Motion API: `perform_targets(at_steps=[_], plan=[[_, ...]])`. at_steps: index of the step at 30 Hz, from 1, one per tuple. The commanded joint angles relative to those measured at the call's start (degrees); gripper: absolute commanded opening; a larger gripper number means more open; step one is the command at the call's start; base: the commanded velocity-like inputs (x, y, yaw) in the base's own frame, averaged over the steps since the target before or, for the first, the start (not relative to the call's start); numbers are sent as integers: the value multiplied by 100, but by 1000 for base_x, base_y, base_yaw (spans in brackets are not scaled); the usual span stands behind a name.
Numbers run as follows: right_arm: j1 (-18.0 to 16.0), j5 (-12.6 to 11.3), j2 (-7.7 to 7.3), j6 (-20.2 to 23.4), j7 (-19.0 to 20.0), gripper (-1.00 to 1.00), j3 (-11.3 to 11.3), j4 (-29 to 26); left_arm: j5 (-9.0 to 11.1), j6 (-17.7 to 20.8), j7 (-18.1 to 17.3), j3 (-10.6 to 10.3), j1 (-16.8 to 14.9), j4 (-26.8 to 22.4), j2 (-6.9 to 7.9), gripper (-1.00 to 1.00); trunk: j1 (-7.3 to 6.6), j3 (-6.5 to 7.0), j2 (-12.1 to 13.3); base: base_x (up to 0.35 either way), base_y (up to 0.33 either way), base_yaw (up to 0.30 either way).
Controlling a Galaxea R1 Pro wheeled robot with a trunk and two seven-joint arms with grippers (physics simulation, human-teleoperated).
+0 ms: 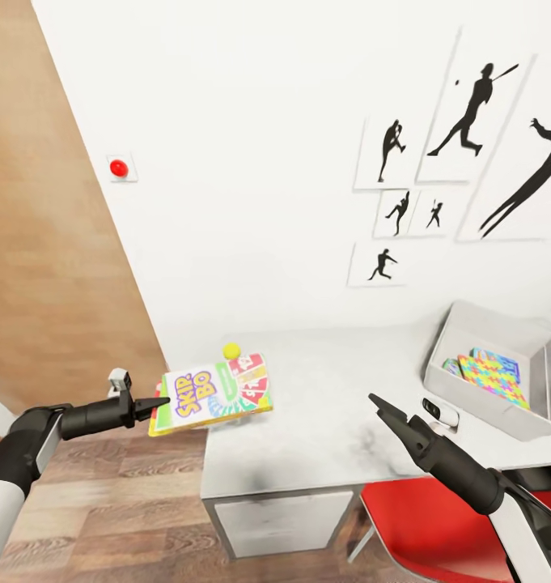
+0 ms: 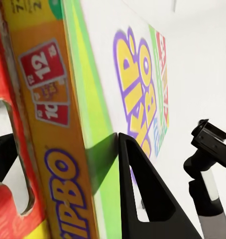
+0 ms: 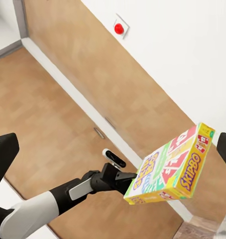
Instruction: Put all the toys in the child's room - the three board games (two on the bed and one on the table), the two jigsaw puzzles on the table, and the tennis ball on the table - inside the toy box on the table in the child's room.
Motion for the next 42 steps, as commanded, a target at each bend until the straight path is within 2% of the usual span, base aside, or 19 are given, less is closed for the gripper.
perform_targets(at_steps=[1,5,9,13,16,20,27,31,37,42], plan=[[-5,-33,-1,48,3,100,-1,0,3,61,-25,-20,-4,-1,0,-100,3,-2,-11,-93,0,-101],[-2,-33,-15,53,9,100,-28,0,-1,63,-43,-247,-4,-5,-21,-100,3,34,-11,-89,0,-138],[-4,-33,-29,56,31,100,-130,3,2,64,-47,-364,-4,-111,-26,-100,3,69,-11,-26,0,-183],[-4,-33,-34,60,42,100,-202,15,5,64,-51,-381,-4,-142,-19,-100,3,102,-11,-72,-37,-200],[-4,-34,-47,64,57,100,-339,30,5,64,-53,-381,-4,-153,-20,-100,3,127,-11,-95,-106,-203],[-5,-33,-171,65,162,100,-430,43,12,58,-53,-377,-4,-158,-23,-100,3,161,-11,83,-176,-204],[-1,-41,-231,66,258,100,-530,60,29,47,-56,-345,0,-183,-8,-100,3,204,-11,195,-200,-155],[2,-42,-230,63,260,100,-558,61,31,43,-59,-360,4,-292,-6,-100,3,208,-11,62,-60,-26],[2,-42,-230,66,259,100,-574,61,32,62,-65,-396,13,-738,-15,-100,3,209,-11,10,-10,-4],[2,-42,-230,66,258,100,-574,62,32,63,-80,-400,14,-774,-15,-100,3,209,-11,0,0,0]])
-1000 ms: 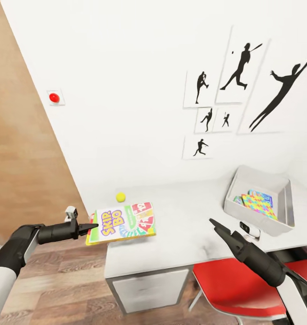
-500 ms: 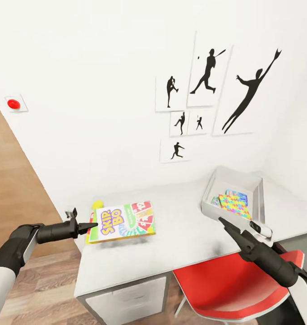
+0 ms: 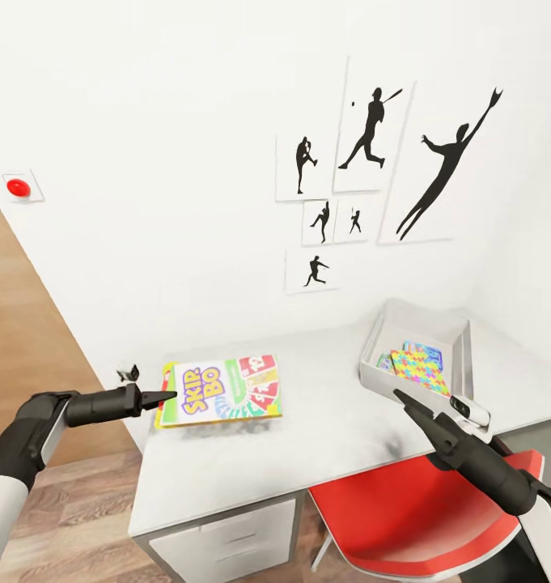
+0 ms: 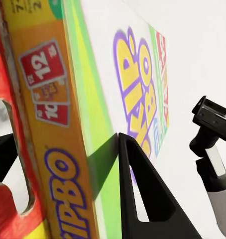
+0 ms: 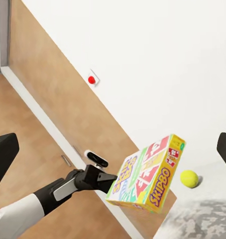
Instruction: Put all the toys in the child's room - the three board games (two on the bed and one on the table), the two jigsaw puzzles on the table, and the tennis ball on the table - inside the toy box on the table in the child's room.
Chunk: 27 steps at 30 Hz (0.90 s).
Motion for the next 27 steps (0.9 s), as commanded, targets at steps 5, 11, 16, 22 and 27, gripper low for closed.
perform_targets(at_steps=[5,11,16,22,27], plan=[[-2,-38,-1,50,6,100,-1,0,0,64,-119,13,-4,-8,7,-100,3,2,-12,0,0,-33],[-6,-41,-1,52,12,100,-1,0,5,62,-269,74,10,-10,21,-100,3,45,-12,0,-3,-158],[-7,-41,-1,57,13,100,-1,0,8,58,-311,100,13,-14,26,-100,3,83,-12,0,-156,-193],[-3,-41,-1,53,13,100,-1,-7,11,48,-321,105,13,-18,27,-100,3,129,-12,0,-184,-198],[-2,-41,-1,50,13,100,-1,-9,12,44,-322,106,14,-19,28,-100,3,167,-12,0,-30,-199]])
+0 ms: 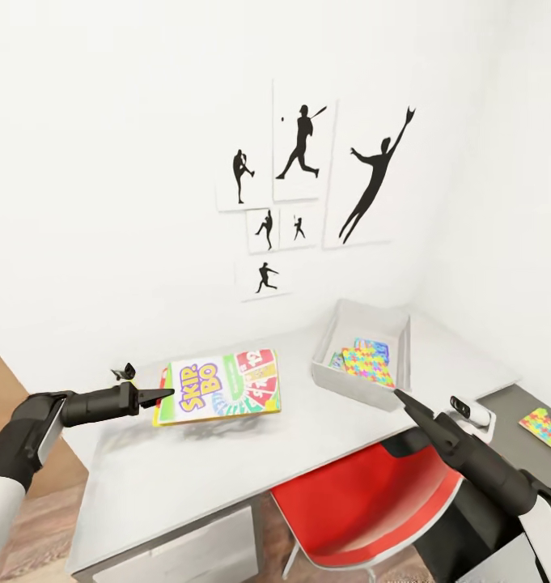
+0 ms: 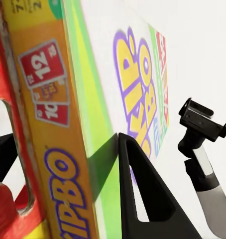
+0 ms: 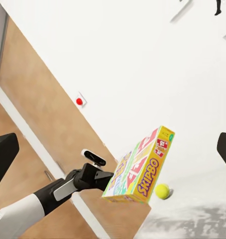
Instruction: Put all the toys in the child's room - the three board games (two on the bed and one on the table), the two jigsaw puzzles on the table, and the tennis ball on the table - inside the toy box on the table in the child's room.
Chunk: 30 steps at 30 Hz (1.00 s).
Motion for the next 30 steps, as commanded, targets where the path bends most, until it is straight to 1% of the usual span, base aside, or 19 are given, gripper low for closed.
perform_targets(at_steps=[1,5,8,21,25,30], plan=[[-6,-31,-1,49,5,100,1,1,6,58,-25,1,-3,-3,2,-100,4,-4,-12,0,-8,-199],[-6,-31,-1,49,5,100,1,0,6,50,-30,1,-3,-3,3,-100,4,26,-12,0,-22,-200],[-6,-31,-1,49,5,100,1,0,6,44,-33,1,-3,-3,2,-100,4,49,-12,0,-139,-200],[-6,-29,-1,49,6,100,1,0,6,24,-26,-5,-3,-11,-1,-100,4,148,-12,2,-276,-198],[-6,-28,-1,49,5,100,0,0,6,24,-25,-7,-3,-12,0,-100,4,159,-12,54,-125,-76],[-6,-24,-1,49,-3,100,0,0,0,24,-25,-1,3,-12,2,-100,4,161,-12,14,-21,-13]])
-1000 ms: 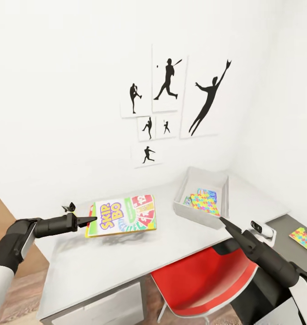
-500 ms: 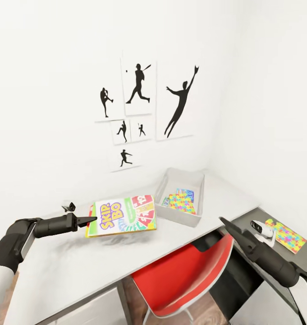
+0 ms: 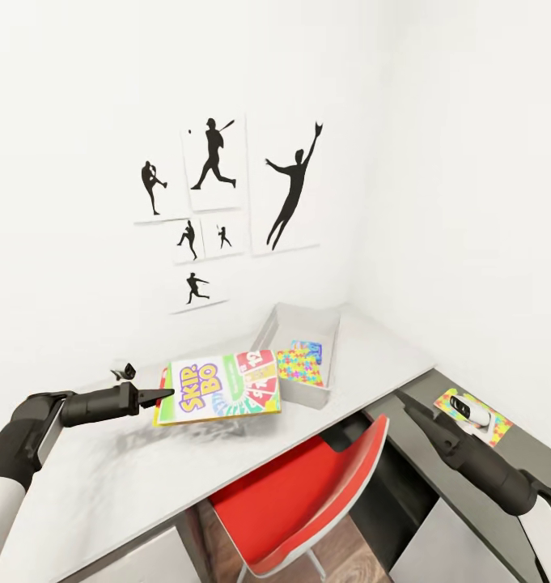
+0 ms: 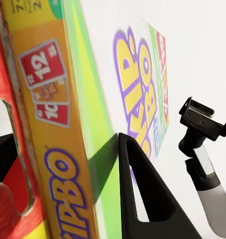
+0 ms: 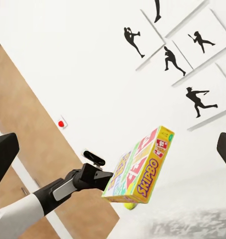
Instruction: Put all the toys in the child's room - the three board games (two on the bed and one on the table), the two jigsaw puzzles on the table, and the tennis ball on the table - inside the toy box on the table in the child's room.
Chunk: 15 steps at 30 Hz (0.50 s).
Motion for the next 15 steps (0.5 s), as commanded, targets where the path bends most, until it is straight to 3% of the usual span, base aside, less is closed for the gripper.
perform_targets(at_steps=[1,15], plan=[[-5,-32,-1,49,4,100,-1,0,0,64,-24,0,-4,-1,1,-100,4,-13,-13,4,-6,-4],[-5,-39,-1,50,6,100,-7,2,-2,69,-24,1,-2,-1,1,-100,4,-12,-13,1,-1,0]])
